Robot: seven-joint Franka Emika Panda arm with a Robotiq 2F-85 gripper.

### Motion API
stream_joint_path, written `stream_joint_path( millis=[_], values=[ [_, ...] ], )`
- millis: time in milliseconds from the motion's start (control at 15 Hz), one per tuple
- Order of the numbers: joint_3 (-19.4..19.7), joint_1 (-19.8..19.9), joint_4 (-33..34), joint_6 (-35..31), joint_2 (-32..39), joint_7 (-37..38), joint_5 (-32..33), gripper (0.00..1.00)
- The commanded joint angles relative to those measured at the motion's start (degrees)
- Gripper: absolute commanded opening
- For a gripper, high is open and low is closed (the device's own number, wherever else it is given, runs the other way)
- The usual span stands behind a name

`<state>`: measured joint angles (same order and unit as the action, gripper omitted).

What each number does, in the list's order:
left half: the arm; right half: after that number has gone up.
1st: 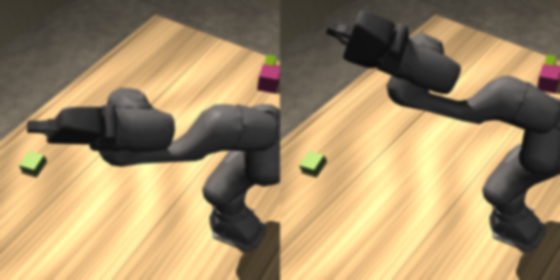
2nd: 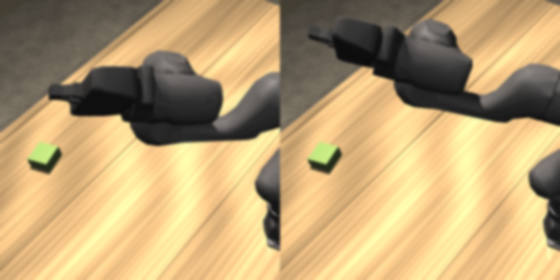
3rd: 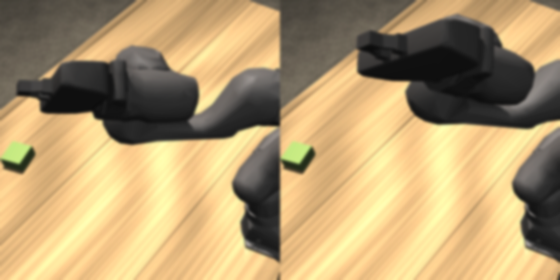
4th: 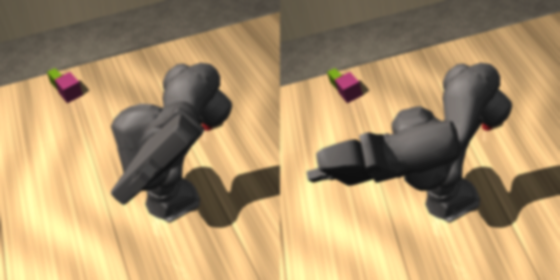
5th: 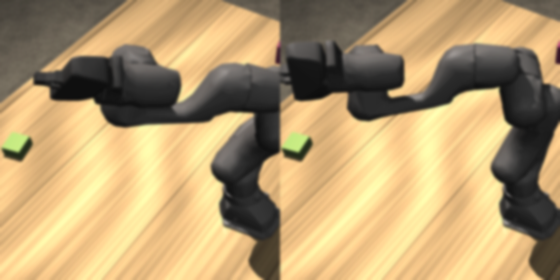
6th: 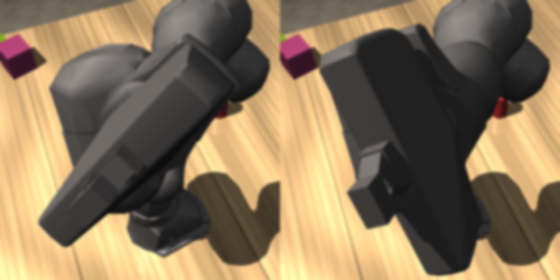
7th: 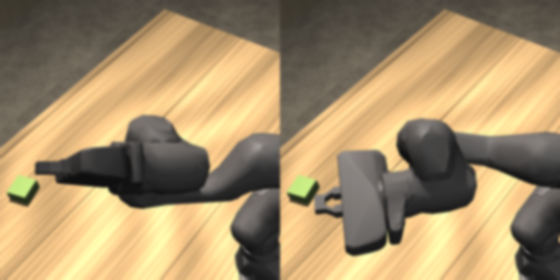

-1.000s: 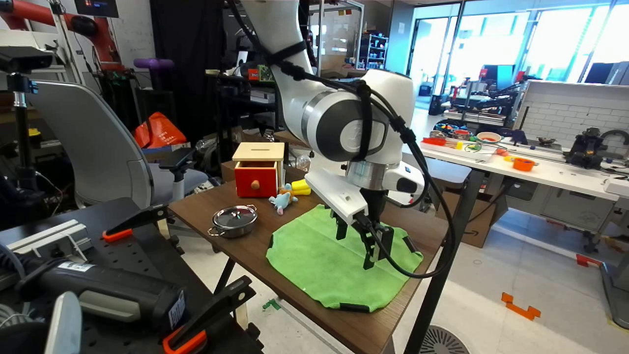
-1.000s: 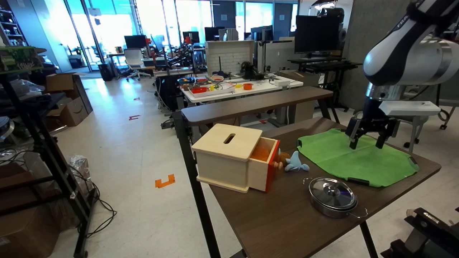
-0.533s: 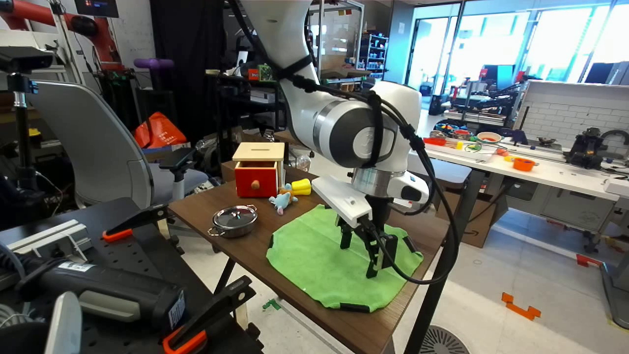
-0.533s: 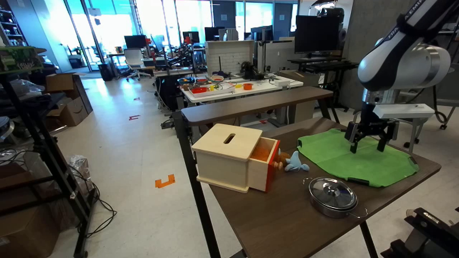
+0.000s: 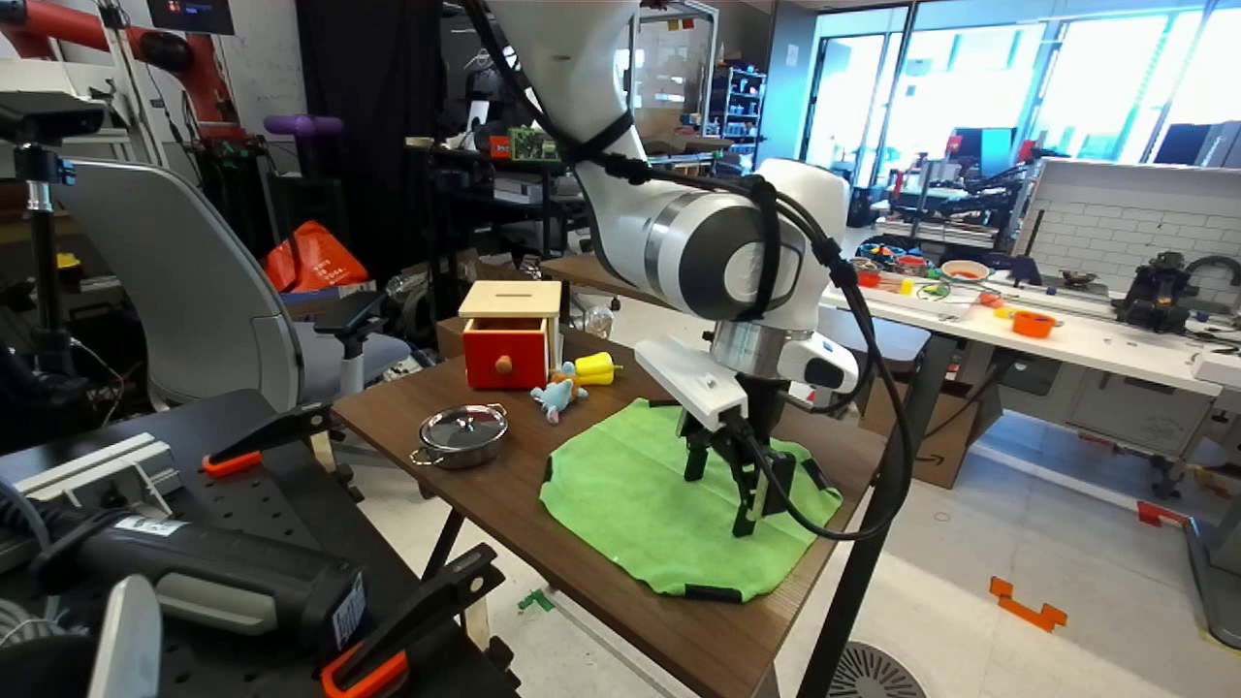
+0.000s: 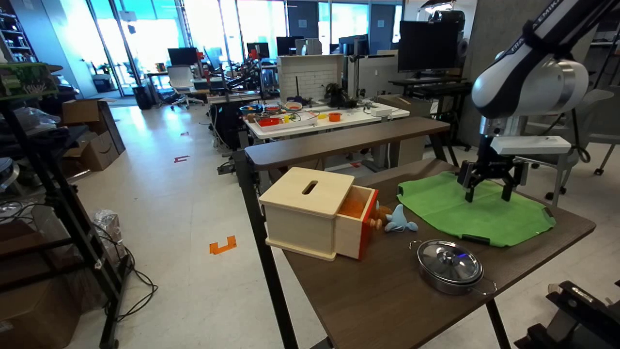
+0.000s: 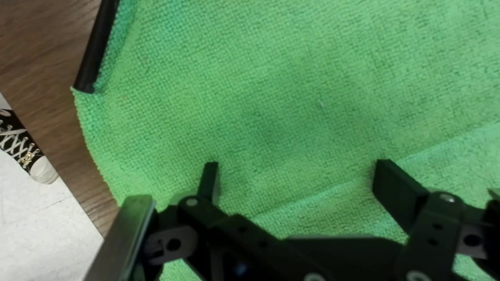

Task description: Slide the green cloth up on the desk

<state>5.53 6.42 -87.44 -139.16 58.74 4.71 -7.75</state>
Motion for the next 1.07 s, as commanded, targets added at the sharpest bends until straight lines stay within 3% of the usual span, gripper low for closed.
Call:
stream_joint_path(
  millis=[0, 1000],
  values=[
    [1.1, -1.18, 6.17, 3.19, 3.67, 3.4, 1.81, 1.0],
    [1.02, -2.88, 26.49, 12.04, 13.22, 11.57, 1.43, 1.0]
  ],
)
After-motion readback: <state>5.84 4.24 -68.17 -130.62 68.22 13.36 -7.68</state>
